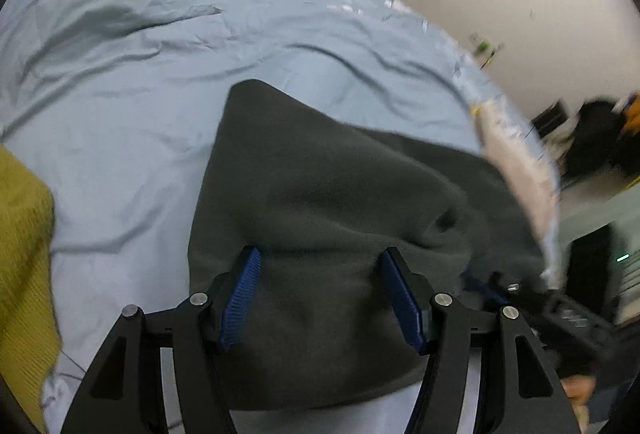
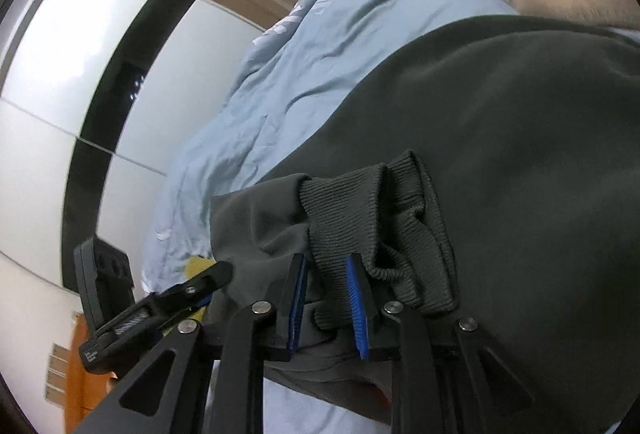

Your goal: Fold clothes

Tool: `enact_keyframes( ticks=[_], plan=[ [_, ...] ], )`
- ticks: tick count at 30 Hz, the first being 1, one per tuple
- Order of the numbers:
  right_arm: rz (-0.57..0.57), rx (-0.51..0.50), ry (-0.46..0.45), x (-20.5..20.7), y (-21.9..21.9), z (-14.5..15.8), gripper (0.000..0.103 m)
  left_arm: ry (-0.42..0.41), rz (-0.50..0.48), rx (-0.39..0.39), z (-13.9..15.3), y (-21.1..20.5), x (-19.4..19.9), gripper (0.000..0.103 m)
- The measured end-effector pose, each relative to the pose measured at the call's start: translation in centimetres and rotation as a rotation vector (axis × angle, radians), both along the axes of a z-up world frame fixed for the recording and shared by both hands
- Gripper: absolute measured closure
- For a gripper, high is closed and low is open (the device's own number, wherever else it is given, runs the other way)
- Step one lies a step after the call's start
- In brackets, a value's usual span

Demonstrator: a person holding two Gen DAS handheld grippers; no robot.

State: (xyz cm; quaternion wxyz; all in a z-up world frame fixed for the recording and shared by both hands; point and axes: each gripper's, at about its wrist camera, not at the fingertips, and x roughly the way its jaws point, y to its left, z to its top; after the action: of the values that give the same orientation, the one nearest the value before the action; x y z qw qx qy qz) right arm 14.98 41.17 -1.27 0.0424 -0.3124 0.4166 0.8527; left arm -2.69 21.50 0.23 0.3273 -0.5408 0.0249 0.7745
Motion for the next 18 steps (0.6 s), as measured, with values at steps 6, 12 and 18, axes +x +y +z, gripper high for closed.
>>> enact_keyframes(
  ticks=[6,12,18],
  plan=[
    [-0.045,-0.042,-0.004,1.3,0.9,-1.0,0.075,0.097,-0.03,-0.037,3.2,0.1,3.0,0.039],
    [-0.189,-0.038,0.024,10.0,3.3,0.0,0.052,0.107,-0.18,0.018,4.3,4.2,6.8,0.039],
    [-0.396,-0.128,-0.015,16.5,5.9,-2.7,0.034,-0.013,-0.201,-0.064,-1.1,7.8,7.3,0.039]
  ],
)
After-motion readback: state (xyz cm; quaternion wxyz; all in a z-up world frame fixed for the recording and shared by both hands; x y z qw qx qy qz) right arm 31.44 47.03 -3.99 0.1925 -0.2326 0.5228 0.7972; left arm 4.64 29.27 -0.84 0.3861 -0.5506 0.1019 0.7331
